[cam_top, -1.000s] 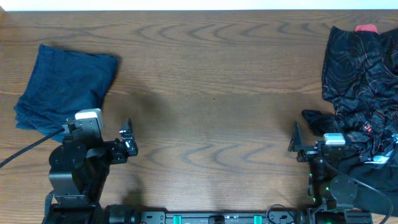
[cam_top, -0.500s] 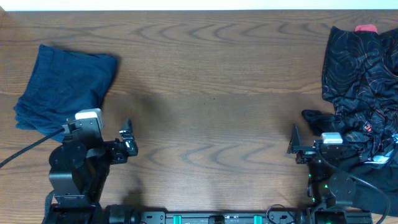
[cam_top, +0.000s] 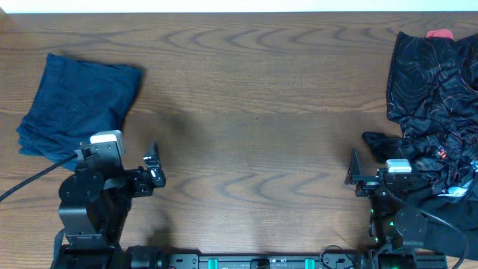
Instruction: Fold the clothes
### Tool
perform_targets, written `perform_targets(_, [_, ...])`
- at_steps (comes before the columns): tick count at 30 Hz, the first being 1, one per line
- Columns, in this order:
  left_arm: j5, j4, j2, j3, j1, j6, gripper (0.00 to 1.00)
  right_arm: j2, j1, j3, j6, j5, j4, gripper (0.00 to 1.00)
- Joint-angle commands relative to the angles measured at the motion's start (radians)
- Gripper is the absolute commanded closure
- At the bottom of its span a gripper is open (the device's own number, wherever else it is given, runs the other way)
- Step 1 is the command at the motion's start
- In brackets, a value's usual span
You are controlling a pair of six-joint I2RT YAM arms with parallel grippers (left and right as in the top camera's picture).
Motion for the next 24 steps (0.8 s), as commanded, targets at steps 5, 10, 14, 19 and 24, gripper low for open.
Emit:
perform_targets(5, [-0.011,-0.01,-0.005,-0.003,0.004,-0.01,0.02,0.0,-0.006,-0.001,0.013,0.01,-0.004,0.01])
perform_targets(10, [-0.012,-0.147,-0.069,-0.023,0.019,0.002,0.02,0.0,-0.006,-0.001,0.013,0.01,-0.004,0.01])
perform_targets(14, [-0.029,-0.097,-0.196,-0.161,0.049,0.002,0.02,0.0,-0.006,-0.001,0.013,0.01,-0.004,0.01])
perform_targets(19, [-0.038,0.088,-0.392,-0.415,0.076,0.01,0.02,0.0,-0.006,-0.001,0.013,0.01,-0.004,0.01])
perform_targets(24, [-0.038,0.332,-0.529,-0.631,0.099,0.01,0.02,0.0,-0.006,-0.001,0.013,0.01,-0.004,0.01])
